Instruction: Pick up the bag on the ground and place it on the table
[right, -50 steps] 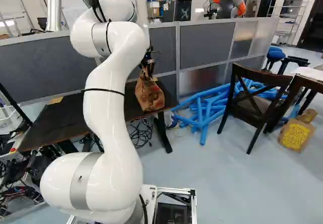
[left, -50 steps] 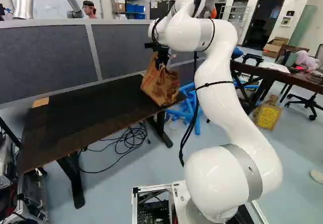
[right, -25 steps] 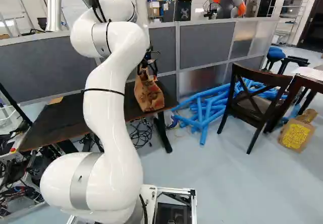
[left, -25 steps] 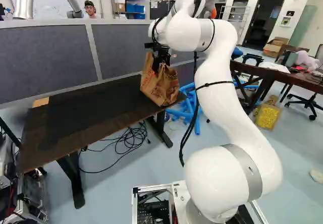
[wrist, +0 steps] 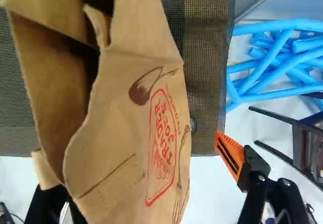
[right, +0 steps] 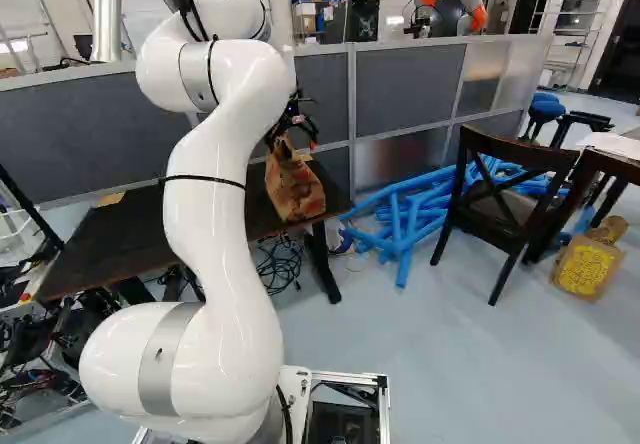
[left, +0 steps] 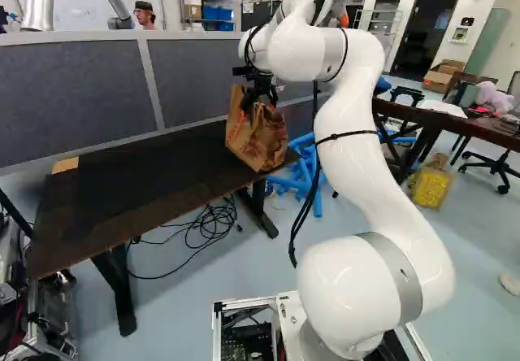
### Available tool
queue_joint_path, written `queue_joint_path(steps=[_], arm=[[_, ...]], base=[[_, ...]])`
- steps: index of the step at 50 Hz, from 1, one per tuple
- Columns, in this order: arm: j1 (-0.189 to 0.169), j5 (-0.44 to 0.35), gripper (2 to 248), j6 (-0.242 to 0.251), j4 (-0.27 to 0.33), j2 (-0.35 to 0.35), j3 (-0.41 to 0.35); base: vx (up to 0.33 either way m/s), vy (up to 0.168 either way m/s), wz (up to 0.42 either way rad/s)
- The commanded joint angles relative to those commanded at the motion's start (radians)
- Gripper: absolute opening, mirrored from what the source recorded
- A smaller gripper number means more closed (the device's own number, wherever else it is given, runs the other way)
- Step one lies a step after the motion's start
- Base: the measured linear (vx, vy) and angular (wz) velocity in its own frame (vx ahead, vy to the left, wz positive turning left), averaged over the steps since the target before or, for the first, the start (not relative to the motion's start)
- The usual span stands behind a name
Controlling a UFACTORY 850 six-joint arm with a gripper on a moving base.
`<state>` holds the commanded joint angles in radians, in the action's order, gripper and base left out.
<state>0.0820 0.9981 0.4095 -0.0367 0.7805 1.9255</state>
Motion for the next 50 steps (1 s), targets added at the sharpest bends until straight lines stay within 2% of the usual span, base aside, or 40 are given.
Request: queue_joint_path(steps=[30,50], arm=[[0.034,0.000,247,0.000,-0.003,-0.072,-0.017],[0.070,0.000,247,0.000,-0.045,-0.145,-0.063]], base=[[0.000,0.000,0.000],[0.000,0.000,0.000]])
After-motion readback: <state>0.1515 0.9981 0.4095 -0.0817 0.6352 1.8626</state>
